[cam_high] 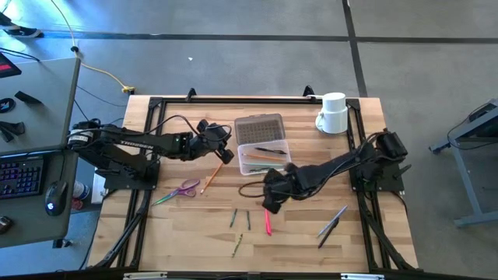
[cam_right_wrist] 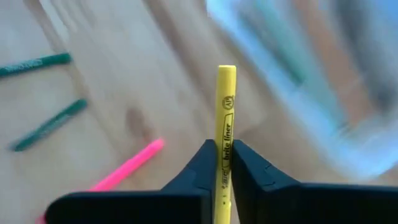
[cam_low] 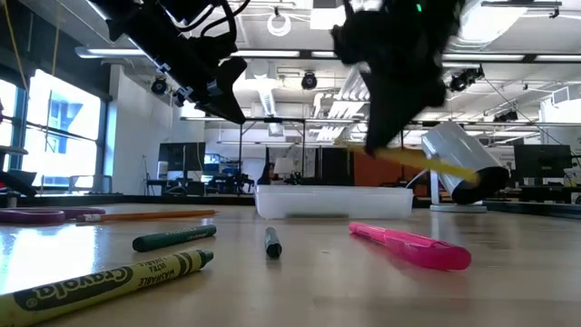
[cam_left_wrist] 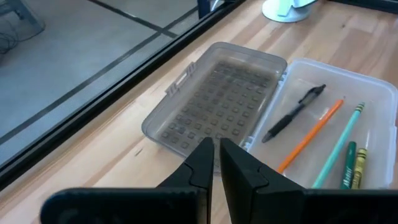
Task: Pick & place school supplies into a supply box
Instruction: Put the yellow pen into the gray supply box
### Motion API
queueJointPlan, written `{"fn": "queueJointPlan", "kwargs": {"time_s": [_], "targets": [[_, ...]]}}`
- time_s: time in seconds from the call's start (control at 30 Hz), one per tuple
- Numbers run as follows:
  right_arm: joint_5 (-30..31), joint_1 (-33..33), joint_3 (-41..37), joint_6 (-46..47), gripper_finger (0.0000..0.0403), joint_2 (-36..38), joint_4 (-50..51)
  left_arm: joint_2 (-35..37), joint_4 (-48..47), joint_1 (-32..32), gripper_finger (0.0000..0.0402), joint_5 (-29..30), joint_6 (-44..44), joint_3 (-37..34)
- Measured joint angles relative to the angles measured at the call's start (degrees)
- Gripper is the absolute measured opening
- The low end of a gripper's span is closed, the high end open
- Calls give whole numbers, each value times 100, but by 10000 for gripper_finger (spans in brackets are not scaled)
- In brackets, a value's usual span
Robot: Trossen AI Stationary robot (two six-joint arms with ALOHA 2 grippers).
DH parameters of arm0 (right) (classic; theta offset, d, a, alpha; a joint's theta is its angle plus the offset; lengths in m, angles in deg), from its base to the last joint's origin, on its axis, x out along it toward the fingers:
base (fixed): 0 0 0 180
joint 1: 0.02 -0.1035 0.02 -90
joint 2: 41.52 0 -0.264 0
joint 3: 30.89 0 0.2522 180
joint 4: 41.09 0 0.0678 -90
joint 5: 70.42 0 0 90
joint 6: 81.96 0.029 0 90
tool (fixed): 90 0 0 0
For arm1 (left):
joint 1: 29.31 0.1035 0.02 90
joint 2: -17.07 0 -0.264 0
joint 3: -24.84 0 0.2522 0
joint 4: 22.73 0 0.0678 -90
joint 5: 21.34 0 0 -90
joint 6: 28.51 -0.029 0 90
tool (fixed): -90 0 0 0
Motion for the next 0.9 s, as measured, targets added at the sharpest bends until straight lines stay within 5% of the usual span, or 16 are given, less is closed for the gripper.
{"fn": "queueJointPlan", "kwargs": {"time_s": [0.27,0.53,0.9], "targets": [[2002,657,843,-2943,22,-2,-333,0,4,-15,62,-202,2,0],[906,1690,-212,-3743,17,-15,-1321,0,-87,-17,62,-507,2,0],[673,2263,-1552,-3617,39,-22,-3504,0,-552,-17,62,-501,557,0]]}}
